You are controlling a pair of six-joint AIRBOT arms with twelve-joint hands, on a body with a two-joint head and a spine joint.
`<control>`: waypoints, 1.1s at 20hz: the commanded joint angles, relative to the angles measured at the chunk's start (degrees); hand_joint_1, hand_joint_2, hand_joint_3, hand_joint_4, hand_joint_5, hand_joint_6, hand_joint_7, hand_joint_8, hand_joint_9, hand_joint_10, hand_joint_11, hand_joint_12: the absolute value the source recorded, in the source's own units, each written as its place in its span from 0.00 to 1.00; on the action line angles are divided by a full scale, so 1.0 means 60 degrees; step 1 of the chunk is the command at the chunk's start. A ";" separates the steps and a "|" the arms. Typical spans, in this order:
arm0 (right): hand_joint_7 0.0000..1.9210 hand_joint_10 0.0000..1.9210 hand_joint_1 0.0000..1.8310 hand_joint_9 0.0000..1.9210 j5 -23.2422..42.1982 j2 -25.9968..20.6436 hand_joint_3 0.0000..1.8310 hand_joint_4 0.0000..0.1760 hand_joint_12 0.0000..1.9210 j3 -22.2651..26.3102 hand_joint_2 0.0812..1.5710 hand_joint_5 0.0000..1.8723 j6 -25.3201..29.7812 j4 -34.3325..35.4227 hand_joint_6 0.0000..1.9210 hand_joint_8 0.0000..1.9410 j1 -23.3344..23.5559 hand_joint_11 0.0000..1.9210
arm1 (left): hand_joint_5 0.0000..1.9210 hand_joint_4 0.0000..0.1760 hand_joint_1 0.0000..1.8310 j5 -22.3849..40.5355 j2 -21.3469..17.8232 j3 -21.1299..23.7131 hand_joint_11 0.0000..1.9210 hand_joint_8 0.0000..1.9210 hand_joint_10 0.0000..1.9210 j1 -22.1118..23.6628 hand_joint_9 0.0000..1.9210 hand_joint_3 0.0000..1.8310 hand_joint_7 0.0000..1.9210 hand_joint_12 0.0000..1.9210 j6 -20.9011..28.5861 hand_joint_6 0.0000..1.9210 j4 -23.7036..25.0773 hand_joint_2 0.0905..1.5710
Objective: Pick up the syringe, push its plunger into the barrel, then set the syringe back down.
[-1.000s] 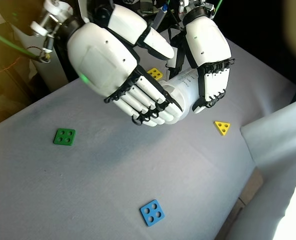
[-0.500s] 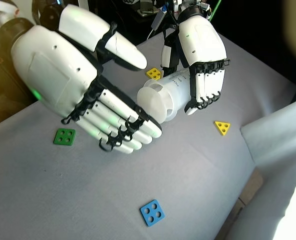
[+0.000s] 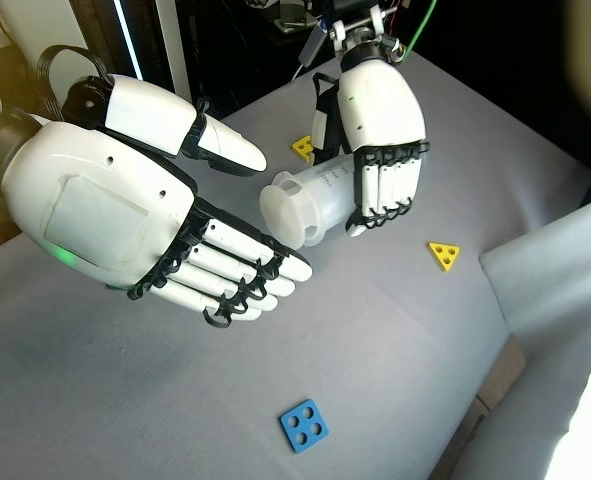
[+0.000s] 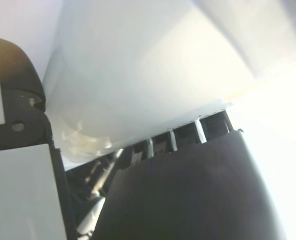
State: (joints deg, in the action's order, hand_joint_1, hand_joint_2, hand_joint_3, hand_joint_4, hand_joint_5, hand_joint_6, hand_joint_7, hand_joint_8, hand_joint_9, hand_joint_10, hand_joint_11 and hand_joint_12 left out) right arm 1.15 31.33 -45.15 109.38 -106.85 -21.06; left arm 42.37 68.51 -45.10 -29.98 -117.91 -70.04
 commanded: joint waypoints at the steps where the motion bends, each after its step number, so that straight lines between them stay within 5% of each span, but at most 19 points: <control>1: 0.06 0.00 0.00 0.04 -0.0065 0.0003 0.00 0.00 0.12 -0.0045 0.89 0.06 -0.0095 0.0007 0.00 0.00 0.0202 0.00 | 0.45 0.00 0.75 0.0419 0.0082 -0.0056 0.34 0.59 0.69 -0.0011 0.43 0.00 0.48 0.54 0.0103 0.53 0.0939 0.71; 4: 0.07 0.00 0.00 0.05 0.0096 0.0003 0.00 0.00 0.16 -0.0099 0.89 0.07 -0.0815 0.0007 0.00 0.00 0.0462 0.00 | 0.45 0.00 0.74 0.0419 0.0235 -0.0140 0.34 0.61 0.70 -0.0463 0.42 0.00 0.47 0.54 0.0383 0.53 0.1383 0.72; 5: 0.06 0.00 0.00 0.04 0.0085 0.0007 0.00 0.00 0.14 -0.0110 0.89 0.06 -0.1005 0.0007 0.00 0.00 0.0493 0.00 | 0.45 0.00 0.68 0.0417 0.0280 -0.0168 0.33 0.64 0.50 -0.0569 0.42 0.00 0.48 0.54 0.0450 0.54 0.1493 0.72; 6: 0.06 0.00 0.00 0.04 0.0090 0.0024 0.00 0.00 0.12 -0.0120 0.89 0.06 -0.1519 0.0007 0.00 0.00 0.0517 0.00 | 0.46 0.00 0.67 0.0402 0.0340 -0.0203 0.33 0.63 0.40 -0.0685 0.45 0.00 0.48 0.54 0.0485 0.53 0.1613 0.72; 8: 0.06 0.00 0.00 0.04 0.0061 0.0078 0.00 0.00 0.11 -0.0140 0.89 0.06 -0.1915 0.0023 0.00 0.00 0.0539 0.00 | 0.47 0.00 0.67 0.0380 0.0430 -0.0263 0.34 0.65 0.36 -0.0822 0.47 0.00 0.48 0.52 0.0599 0.50 0.1771 0.72; 9: 0.06 0.00 0.00 0.05 0.0013 0.0100 0.00 0.00 0.14 -0.0145 0.89 0.06 -0.1905 0.0058 0.00 0.00 0.0539 0.00 | 0.45 0.00 0.73 0.0380 0.0469 -0.0290 0.34 0.61 0.62 -0.0860 0.43 0.00 0.48 0.52 0.0608 0.51 0.1807 0.72; 10: 0.06 0.00 0.00 0.04 0.0017 0.0124 0.00 0.00 0.13 -0.0159 0.89 0.06 -0.1887 0.0168 0.00 0.00 0.0540 0.00 | 0.44 0.00 0.74 0.0380 0.0494 -0.0309 0.34 0.61 0.69 -0.0891 0.42 0.00 0.47 0.53 0.0611 0.53 0.1815 0.72; 13: 0.06 0.00 0.00 0.04 0.0181 0.0225 0.00 0.00 0.15 -0.0212 0.89 0.06 -0.2100 0.0247 0.00 0.00 0.0581 0.00 | 0.44 0.00 0.74 0.0383 0.0557 -0.0376 0.33 0.62 0.72 -0.1025 0.41 0.00 0.47 0.55 0.0703 0.53 0.1872 0.72; 14: 0.06 0.00 0.00 0.04 0.0302 0.0271 0.00 0.00 0.12 -0.0215 0.89 0.06 -0.2588 0.0247 0.00 0.00 0.0642 0.00 | 0.46 0.00 0.68 0.0397 0.0573 -0.0390 0.33 0.66 0.52 -0.1071 0.42 0.00 0.46 0.55 0.0732 0.52 0.1886 0.72; 15: 0.06 0.00 0.00 0.04 0.0402 0.0301 0.00 0.00 0.12 -0.0218 0.89 0.06 -0.2791 0.0247 0.00 0.00 0.0681 0.00 | 0.48 0.00 0.67 0.0407 0.0580 -0.0399 0.34 0.67 0.43 -0.1120 0.45 0.00 0.47 0.54 0.0776 0.49 0.1920 0.72; 16: 0.06 0.00 0.00 0.04 0.0466 0.0331 0.00 0.00 0.12 -0.0218 0.89 0.05 -0.3010 0.0247 0.00 0.00 0.0692 0.00 | 0.48 0.00 0.73 0.0408 0.0586 -0.0407 0.34 0.65 0.65 -0.1181 0.42 0.01 0.45 0.54 0.0849 0.49 0.1962 0.72; 18: 0.06 0.00 0.00 0.05 0.0494 0.0394 0.00 0.00 0.14 -0.0228 0.89 0.06 -0.3717 0.0247 0.00 0.00 0.0763 0.00 | 0.49 0.00 0.66 0.0420 0.0605 -0.0410 0.35 0.67 0.38 -0.1281 0.43 0.00 0.43 0.51 0.0970 0.51 0.2030 0.73; 20: 0.07 0.00 0.00 0.05 0.0714 0.0506 0.00 0.00 0.15 -0.0268 0.89 0.07 -0.4711 0.0248 0.00 0.00 0.0865 0.00 | 0.34 0.00 0.66 0.0461 0.0627 -0.0409 0.25 0.61 0.14 -0.1365 0.46 0.00 0.48 0.44 0.1104 0.72 0.2108 0.76; 21: 0.07 0.00 0.00 0.05 0.0723 0.0527 0.00 0.00 0.15 -0.0270 0.89 0.07 -0.4832 0.0248 0.00 0.00 0.0835 0.00 | 0.30 0.00 0.62 0.0461 0.0631 -0.0408 0.20 0.27 0.07 -0.1384 0.43 0.00 0.41 0.40 0.1105 0.29 0.2114 0.76; 22: 0.07 0.00 0.00 0.05 0.0722 0.0534 0.00 0.00 0.14 -0.0274 0.89 0.06 -0.4871 0.0248 0.00 0.00 0.0807 0.00 | 0.34 0.00 0.60 0.0462 0.0631 -0.0408 0.19 0.10 0.03 -0.1391 0.42 0.00 0.42 0.37 0.1106 0.10 0.2115 0.75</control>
State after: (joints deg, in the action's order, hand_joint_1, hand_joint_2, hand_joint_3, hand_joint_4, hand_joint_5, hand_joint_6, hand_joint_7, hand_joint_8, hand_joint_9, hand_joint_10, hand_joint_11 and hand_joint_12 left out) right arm 6.92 34.52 -46.59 80.03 -106.21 -16.71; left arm 41.34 72.16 -47.44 -38.83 -111.22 -61.30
